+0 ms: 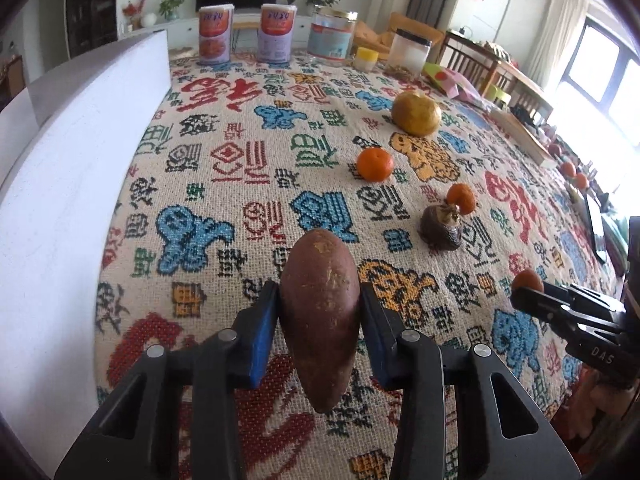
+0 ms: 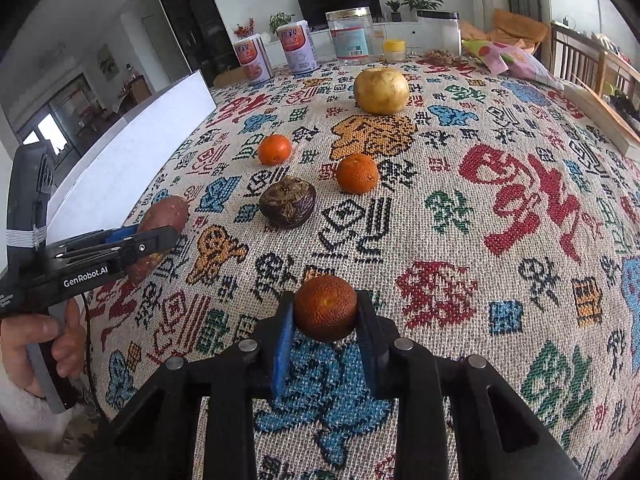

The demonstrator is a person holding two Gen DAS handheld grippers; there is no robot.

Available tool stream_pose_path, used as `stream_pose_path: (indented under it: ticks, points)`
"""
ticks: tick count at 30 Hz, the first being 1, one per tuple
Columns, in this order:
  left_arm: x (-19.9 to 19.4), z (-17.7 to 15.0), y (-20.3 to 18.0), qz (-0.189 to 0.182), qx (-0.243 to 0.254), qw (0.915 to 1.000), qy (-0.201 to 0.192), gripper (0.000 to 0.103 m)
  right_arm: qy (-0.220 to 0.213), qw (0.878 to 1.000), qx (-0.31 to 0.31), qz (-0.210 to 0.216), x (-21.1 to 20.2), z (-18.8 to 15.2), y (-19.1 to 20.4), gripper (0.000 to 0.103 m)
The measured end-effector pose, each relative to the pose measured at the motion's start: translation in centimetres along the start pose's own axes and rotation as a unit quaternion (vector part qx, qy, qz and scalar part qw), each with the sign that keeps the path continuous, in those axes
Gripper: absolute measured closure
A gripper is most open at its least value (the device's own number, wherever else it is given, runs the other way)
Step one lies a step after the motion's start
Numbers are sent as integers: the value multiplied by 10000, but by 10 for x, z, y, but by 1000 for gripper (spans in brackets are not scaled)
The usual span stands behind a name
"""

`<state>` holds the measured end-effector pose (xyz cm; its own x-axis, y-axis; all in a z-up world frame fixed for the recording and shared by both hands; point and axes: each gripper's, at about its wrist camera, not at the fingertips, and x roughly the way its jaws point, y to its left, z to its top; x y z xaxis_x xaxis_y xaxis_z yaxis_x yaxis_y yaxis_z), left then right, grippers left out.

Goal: Organize fruits
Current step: 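Grasp the second sweet potato with the left tool while the right tool grasps a mandarin, then carry the sweet potato and mandarin into the white box and release both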

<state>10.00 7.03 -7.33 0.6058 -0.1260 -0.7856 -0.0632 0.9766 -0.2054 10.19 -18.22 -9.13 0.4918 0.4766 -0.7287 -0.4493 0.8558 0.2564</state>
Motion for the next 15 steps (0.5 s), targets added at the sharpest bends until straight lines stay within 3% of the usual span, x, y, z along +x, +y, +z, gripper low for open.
stream_pose_path:
  ticks: [3,6,8,11,15]
  points:
    - [-35,-2,7,-615,-403,9973,41,62,-78,9993,288,217,-4,2,-9,73]
    - [-86,-5,22,-1240,-861,9885,-53,62,53,9993,309,216,-1,4,-6,73]
    - [-120,-5,38,-1432,-1151,9827,-223,62,150,9978,386,520,-2,8,8,73]
    - [-165,2,71,-1284,-1558,9774,-633,62,185,9930,86,1159,-7,26,62,73]
    - [-189,12,127,-399,-2033,9735,-968,62,212,9764,-600,2063,-12,63,163,73]
